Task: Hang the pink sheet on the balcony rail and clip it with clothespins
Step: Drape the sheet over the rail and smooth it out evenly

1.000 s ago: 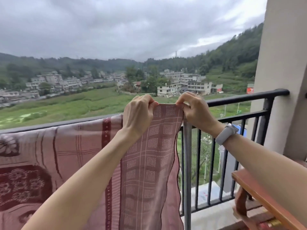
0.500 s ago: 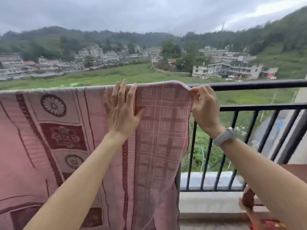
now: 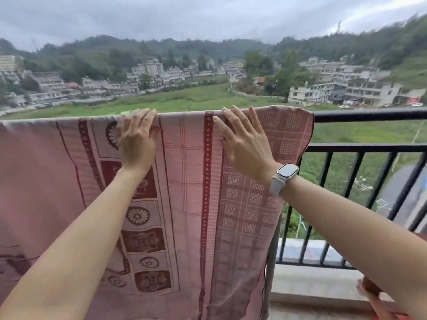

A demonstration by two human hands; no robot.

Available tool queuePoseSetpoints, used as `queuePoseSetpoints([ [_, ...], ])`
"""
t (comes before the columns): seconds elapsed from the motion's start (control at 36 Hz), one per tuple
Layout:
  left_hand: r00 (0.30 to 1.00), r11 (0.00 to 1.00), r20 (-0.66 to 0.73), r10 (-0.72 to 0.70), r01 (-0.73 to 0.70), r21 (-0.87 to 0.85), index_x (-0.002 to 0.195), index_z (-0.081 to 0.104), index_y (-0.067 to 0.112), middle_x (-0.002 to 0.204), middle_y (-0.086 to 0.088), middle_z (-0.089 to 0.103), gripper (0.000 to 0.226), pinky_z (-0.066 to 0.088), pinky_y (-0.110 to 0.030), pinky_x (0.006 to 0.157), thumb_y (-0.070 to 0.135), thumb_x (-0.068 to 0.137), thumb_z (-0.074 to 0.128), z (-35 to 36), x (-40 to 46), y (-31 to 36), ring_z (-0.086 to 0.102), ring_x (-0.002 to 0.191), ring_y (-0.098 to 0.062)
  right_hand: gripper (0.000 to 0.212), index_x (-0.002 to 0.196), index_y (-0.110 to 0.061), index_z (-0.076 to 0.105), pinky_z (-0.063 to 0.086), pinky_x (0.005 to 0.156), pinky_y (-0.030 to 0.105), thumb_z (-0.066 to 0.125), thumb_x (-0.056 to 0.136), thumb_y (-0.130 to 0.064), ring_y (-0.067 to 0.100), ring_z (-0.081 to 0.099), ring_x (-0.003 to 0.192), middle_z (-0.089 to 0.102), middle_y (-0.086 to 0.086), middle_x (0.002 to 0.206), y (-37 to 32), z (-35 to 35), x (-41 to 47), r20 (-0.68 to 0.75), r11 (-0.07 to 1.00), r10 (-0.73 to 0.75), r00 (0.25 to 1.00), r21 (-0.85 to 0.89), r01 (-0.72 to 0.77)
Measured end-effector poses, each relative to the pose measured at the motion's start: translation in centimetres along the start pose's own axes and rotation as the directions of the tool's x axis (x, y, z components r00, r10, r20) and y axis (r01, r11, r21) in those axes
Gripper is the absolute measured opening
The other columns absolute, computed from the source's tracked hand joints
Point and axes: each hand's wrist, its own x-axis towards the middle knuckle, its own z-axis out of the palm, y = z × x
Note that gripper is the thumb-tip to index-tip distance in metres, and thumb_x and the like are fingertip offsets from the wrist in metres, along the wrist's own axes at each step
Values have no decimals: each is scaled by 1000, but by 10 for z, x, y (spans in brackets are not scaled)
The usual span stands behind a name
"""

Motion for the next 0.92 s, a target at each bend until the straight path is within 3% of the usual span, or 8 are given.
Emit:
queuePoseSetpoints([
  [0.17, 993, 984, -26, 119, -122, -129, 98, 69, 3, 95, -11, 71, 24, 53, -42, 79, 13, 76, 69, -11, 16, -21, 64, 88, -28, 49, 127, -12, 50, 23, 106, 55, 64, 81, -22, 29, 48, 116, 54, 11, 120, -41, 18, 41, -23, 997, 75, 997, 20, -74],
  [0.25, 985, 965, -43, 165, -171, -201, 91, 72, 6, 88, -8, 73, 19, 55, -39, 73, 19, 80, 65, -13, 21, -29, 67, 82, -24, 32, 112, -10, 59, 36, 91, 47, 64, 81, -16, 28, 53, 100, 58, 9, 106, -56, 27, 60, -84, 989, 129, 988, 79, -122],
  [0.42, 982, 958, -121, 148, -172, -230, 80, 73, 10, 71, -4, 72, 14, 52, -29, 56, 19, 83, 63, -21, 19, -28, 66, 67, -20, 6, 81, -10, 58, 37, 76, 38, 62, 79, -6, 24, 48, 86, 57, 6, 91, -58, 25, 69, -149, 982, 116, 982, 164, -91],
  [0.56, 983, 946, -145, 111, -149, -287, 79, 72, 10, 69, -1, 70, 10, 46, -21, 54, 18, 82, 67, -26, -11, -20, 64, 63, -16, 6, 79, -10, 59, 37, 70, 33, 62, 80, -5, 21, 48, 78, 59, 2, 82, -59, 18, 45, -112, 984, 65, 992, 175, -45],
  [0.67, 983, 934, -110, 146, -173, -312, 78, 71, 10, 68, 1, 69, 8, 39, -14, 57, 17, 80, 70, -32, -55, -12, 62, 62, -13, 10, 78, -8, 56, 40, 65, 34, 49, 80, -2, 21, 46, 75, 59, 5, 78, -66, 25, -3, -81, 975, 33, 996, 220, -14],
  [0.75, 983, 925, -64, 174, -185, -333, 77, 72, 11, 68, 2, 69, 7, 43, -17, 54, 17, 80, 71, -32, -96, -7, 62, 62, -13, 18, 77, -9, 54, 41, 66, 36, 58, 70, 7, 21, 42, 76, 56, 6, 77, -71, 35, -44, 5, 979, -8, 1000, 205, 7],
  [0.83, 980, 930, 22, 200, -183, -318, 76, 73, 12, 70, 1, 71, 4, 51, -24, 50, 11, 75, 75, -22, -133, -7, 66, 65, -15, 9, 81, -9, 60, 42, 71, 38, 57, 74, -4, 23, 48, 80, 59, 5, 83, -71, 43, -80, 101, 981, -44, 994, 192, 24],
  [0.92, 974, 947, 106, 199, -163, -278, 79, 74, 12, 77, 0, 73, 17, 55, -26, 56, 1, 66, 77, -9, -146, -9, 69, 71, -17, 22, 94, -9, 65, 38, 74, 38, 50, 77, -13, 25, 52, 85, 63, 7, 94, -67, 45, -97, 141, 980, -46, 989, 198, 17],
])
